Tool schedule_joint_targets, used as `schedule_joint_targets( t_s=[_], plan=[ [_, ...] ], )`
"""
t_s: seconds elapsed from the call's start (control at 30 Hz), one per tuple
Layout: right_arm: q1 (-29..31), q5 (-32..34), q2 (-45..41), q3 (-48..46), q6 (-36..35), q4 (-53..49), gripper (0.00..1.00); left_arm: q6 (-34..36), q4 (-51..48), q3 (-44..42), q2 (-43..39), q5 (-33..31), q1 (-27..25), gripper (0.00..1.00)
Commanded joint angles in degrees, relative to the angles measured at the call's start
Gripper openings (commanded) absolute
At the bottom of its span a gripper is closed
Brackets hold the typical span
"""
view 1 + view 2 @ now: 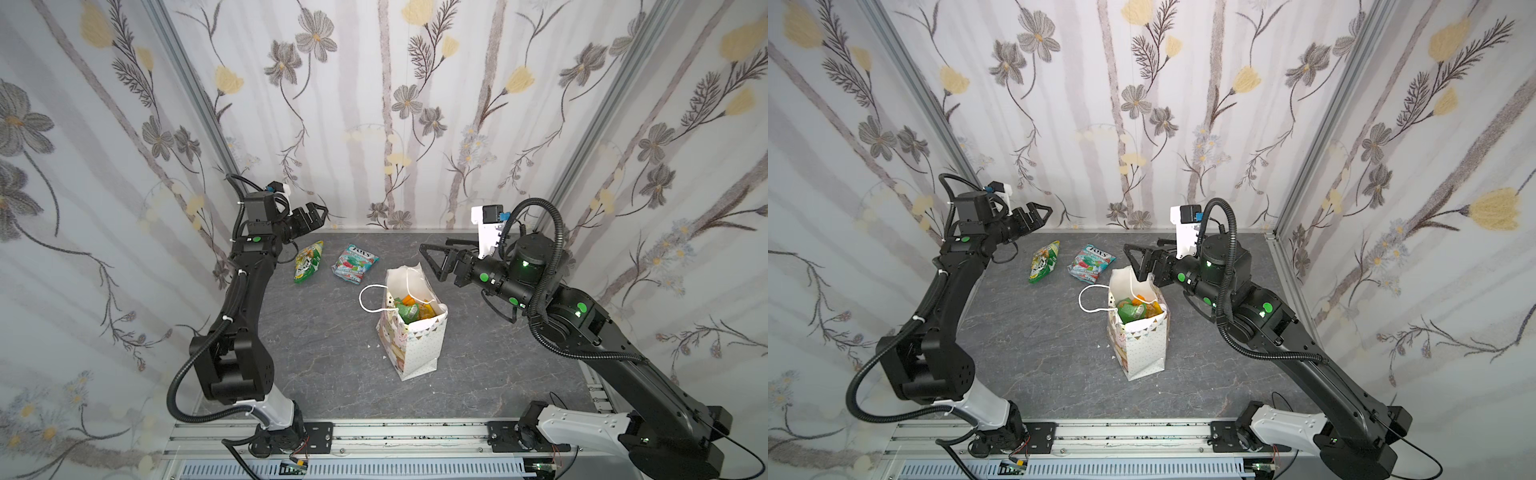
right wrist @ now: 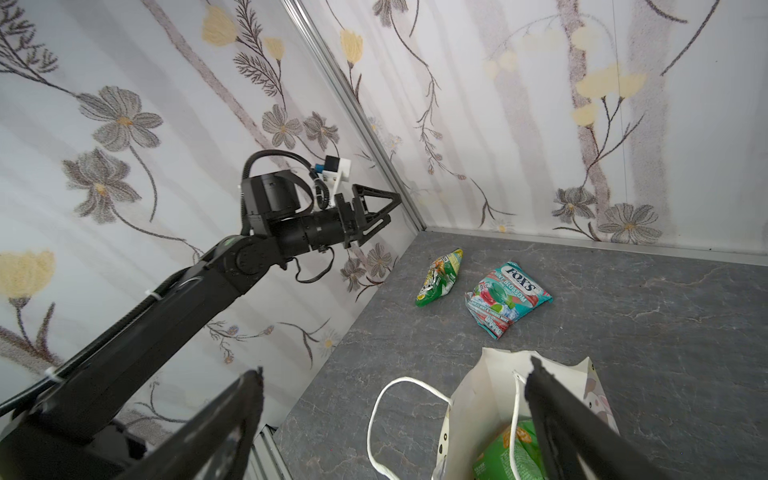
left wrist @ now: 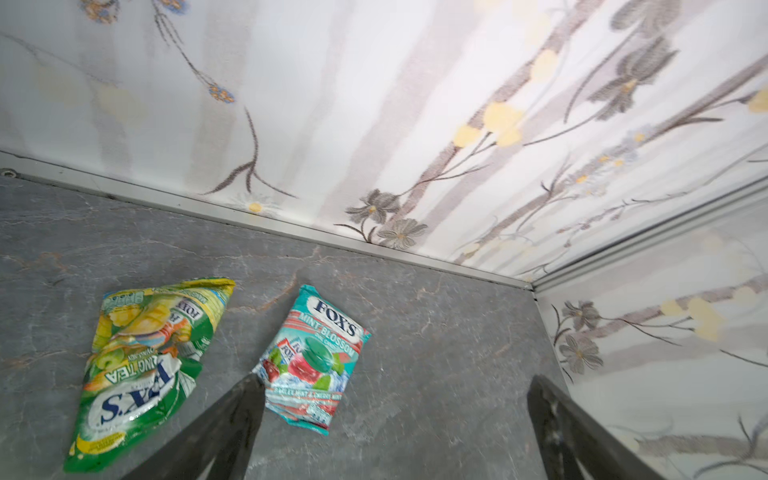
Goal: Take the snacks out of the paper bag
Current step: 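Release the green-yellow pack beside the teal pack and raise the left gripper, then lower the right gripper into the bag while the left gripper moves toward the bag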
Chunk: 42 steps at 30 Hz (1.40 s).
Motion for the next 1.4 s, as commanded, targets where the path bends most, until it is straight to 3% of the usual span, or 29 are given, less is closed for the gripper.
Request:
schedule_joint_targets(
  t_s=[0.0,0.17,0.37,0.63,0.77,0.87,1.37],
  plan=[
    [0.13,-1.32,2.43,1.90,-0.62,-3.11,0.94,0.81,2.16,-5.91,-8.14,0.84,-1.42,1.00],
    [0.21,-3.25,8.01,5.68,-1.28,-10.87,0.85,9.44,-6.69,-10.59,-22.07,-1.54,-7.28,1.00],
    [0.13,-6.14,13.77,7.96,-1.92,-17.55,0.69,18.57,-17.65,-10.14,-31.52,-0.75,-15.92,1.00],
    [-0.23,-10.03,20.54,8.06,-2.12,-22.07,0.49,27.42,-33.25,-4.61,-35.31,2.83,-25.58,1.00],
    [-0.36,-10.75,23.21,8.48,-1.98,-24.12,0.32,30.74,-41.41,-1.03,-35.01,1.36,-28.28,1.00],
    [-0.40,-10.63,25.03,8.59,-2.12,-25.41,0.26,32.89,-45.87,0.51,-34.94,-0.77,-28.83,1.00],
    [-0.14,-5.25,31.04,7.53,-3.78,-31.51,0.28,34.77,-47.55,0.68,-34.91,-4.19,-28.91,1.00]
  ],
)
